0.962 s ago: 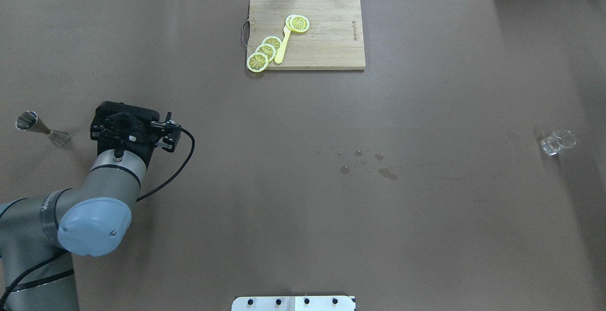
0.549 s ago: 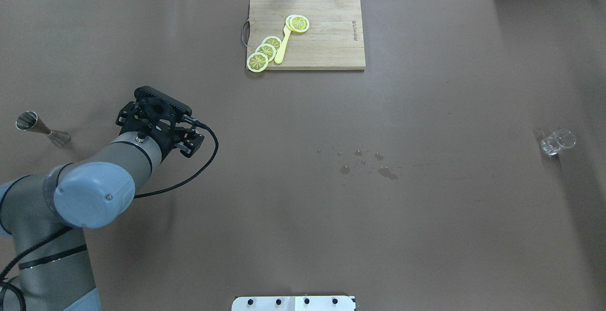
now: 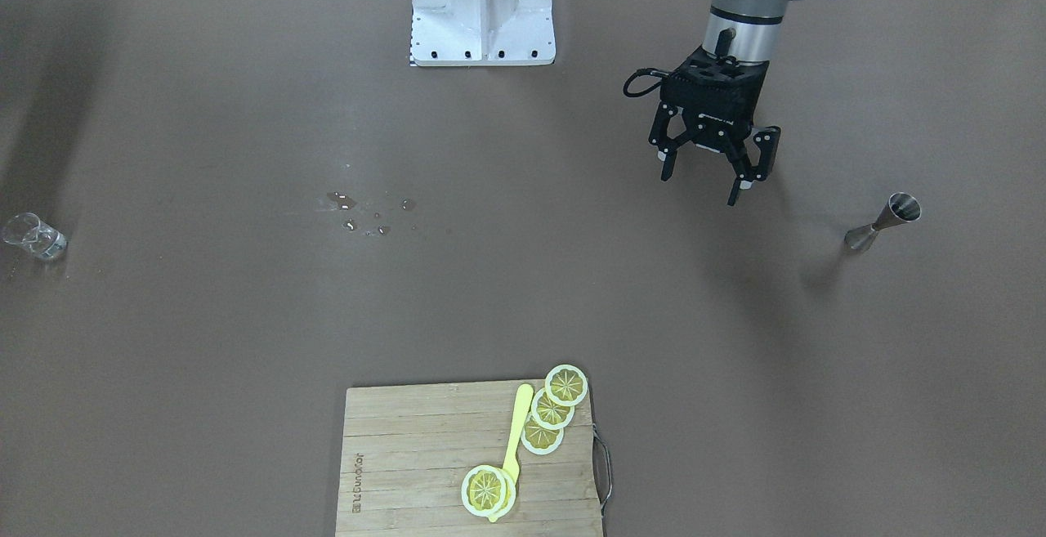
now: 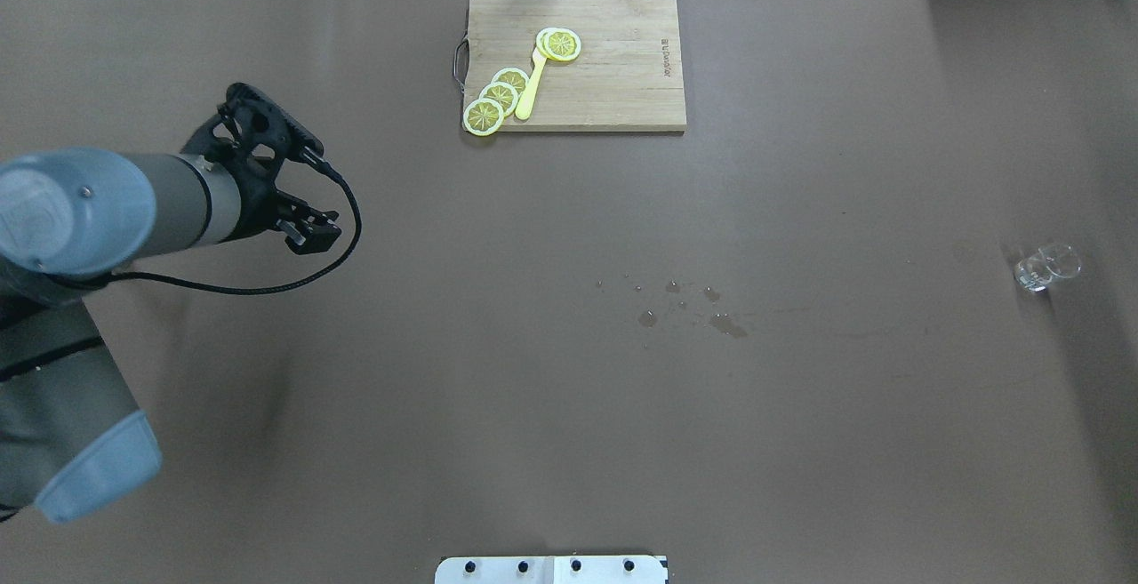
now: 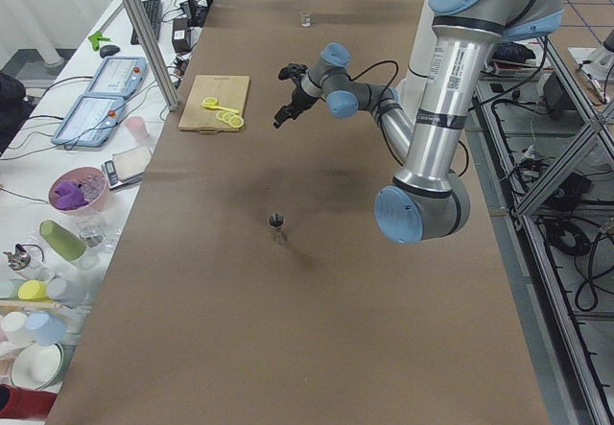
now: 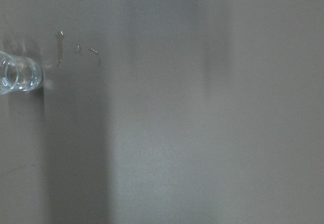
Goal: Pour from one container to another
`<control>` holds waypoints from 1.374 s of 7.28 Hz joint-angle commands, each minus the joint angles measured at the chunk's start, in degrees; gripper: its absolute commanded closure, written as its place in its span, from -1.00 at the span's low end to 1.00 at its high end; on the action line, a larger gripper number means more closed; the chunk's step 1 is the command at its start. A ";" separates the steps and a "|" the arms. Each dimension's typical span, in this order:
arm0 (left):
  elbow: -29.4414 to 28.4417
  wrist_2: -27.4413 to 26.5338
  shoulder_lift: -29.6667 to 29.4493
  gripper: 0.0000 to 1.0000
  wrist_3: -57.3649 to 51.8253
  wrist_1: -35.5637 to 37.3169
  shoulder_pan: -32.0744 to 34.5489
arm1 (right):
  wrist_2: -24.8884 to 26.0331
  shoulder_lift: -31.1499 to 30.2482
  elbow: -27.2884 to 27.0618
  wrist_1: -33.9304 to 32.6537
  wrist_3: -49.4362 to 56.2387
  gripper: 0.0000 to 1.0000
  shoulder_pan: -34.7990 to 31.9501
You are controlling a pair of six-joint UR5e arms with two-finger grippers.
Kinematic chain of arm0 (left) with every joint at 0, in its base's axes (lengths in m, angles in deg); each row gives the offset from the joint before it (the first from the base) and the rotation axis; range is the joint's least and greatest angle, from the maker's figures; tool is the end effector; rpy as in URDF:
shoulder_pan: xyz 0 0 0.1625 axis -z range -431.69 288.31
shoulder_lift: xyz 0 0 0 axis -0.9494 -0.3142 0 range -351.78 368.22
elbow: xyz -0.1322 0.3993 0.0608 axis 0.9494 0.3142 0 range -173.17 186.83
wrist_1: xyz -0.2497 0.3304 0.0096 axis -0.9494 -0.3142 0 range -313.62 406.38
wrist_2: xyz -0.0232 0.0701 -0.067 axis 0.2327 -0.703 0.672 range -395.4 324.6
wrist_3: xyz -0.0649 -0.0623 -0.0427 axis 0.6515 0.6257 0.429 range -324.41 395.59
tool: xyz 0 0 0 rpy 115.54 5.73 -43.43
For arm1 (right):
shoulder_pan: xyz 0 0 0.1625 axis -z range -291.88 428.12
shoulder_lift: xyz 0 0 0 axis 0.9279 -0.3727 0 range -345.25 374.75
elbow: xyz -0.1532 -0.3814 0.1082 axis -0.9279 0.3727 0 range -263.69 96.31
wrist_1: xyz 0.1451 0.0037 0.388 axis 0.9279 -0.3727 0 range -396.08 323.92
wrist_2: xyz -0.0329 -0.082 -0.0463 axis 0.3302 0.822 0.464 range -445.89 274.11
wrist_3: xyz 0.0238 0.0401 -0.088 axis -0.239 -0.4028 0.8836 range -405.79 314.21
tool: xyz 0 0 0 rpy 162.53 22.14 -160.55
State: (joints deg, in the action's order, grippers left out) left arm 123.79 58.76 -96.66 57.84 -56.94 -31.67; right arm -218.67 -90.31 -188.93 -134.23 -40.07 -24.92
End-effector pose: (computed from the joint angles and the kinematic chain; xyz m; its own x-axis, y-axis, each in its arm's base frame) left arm 0.3323 -0.4437 0.2864 0.7170 0.6033 -0.3492 -0.1792 0.6437 0.7440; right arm 0.0852 -0.3665 0.6578 0.7296 0.0336 0.6831 0.0204 0.9973 -0.0708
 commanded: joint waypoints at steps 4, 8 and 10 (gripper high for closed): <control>-4.63 28.74 9.93 -0.96 -18.01 0.40 28.21 | 1.01 0.11 0.91 4.68 0.35 -1.00 -1.36; -11.82 37.94 22.68 -0.96 -26.68 0.74 48.98 | -0.63 0.11 3.03 10.61 0.35 -1.00 -1.35; -14.57 38.29 28.03 -0.96 -27.96 1.01 51.29 | -0.30 0.11 2.85 10.52 0.61 -1.00 -1.35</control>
State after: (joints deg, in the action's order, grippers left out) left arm 110.61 96.85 -72.35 31.03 -56.13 17.64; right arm -219.03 -90.17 -185.95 -123.74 -39.66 -26.28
